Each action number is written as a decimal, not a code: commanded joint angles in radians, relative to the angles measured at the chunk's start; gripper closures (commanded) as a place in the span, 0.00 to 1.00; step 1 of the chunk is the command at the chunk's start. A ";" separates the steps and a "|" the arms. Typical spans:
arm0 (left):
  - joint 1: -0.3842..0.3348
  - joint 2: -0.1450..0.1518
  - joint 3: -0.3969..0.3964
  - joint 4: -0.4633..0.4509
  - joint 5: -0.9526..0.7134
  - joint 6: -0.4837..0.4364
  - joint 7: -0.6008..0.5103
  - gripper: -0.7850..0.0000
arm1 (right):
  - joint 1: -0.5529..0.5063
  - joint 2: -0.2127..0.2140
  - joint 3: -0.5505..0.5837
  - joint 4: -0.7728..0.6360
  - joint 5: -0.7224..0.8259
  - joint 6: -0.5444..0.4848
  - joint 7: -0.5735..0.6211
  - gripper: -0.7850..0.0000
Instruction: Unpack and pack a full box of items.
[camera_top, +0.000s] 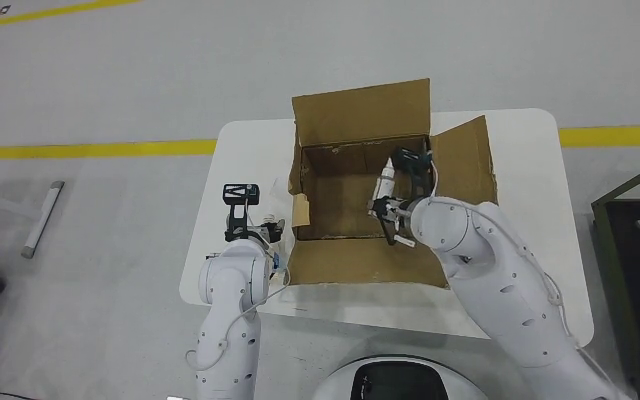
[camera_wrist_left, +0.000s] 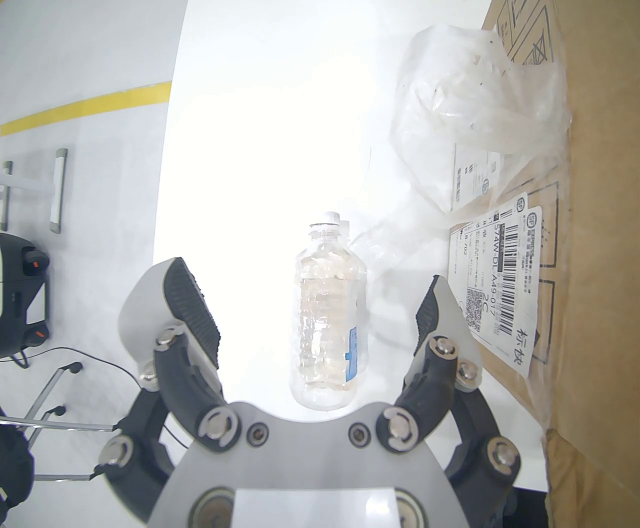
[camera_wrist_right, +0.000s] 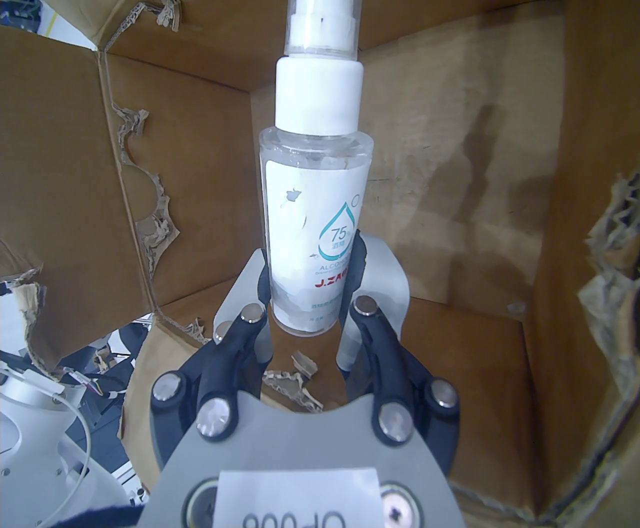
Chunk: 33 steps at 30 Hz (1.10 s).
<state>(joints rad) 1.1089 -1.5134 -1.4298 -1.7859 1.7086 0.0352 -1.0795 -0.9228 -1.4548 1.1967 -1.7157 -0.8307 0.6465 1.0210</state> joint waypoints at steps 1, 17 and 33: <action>0.000 0.000 0.000 0.000 0.000 0.000 0.000 0.00 | -0.021 -0.001 0.032 -0.039 0.057 -0.016 -0.061 1.00; 0.000 0.000 0.000 0.000 0.000 0.000 0.000 0.00 | -0.374 0.022 0.371 -0.501 0.394 -0.231 -0.252 1.00; 0.000 0.000 0.000 0.000 0.000 0.000 0.000 0.00 | -0.396 0.032 0.470 -0.567 0.429 -0.273 -0.271 1.00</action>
<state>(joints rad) 1.1089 -1.5134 -1.4298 -1.7859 1.7086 0.0352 -1.0795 -1.3125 -1.4256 1.6253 -2.2629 -0.4153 0.3763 0.7449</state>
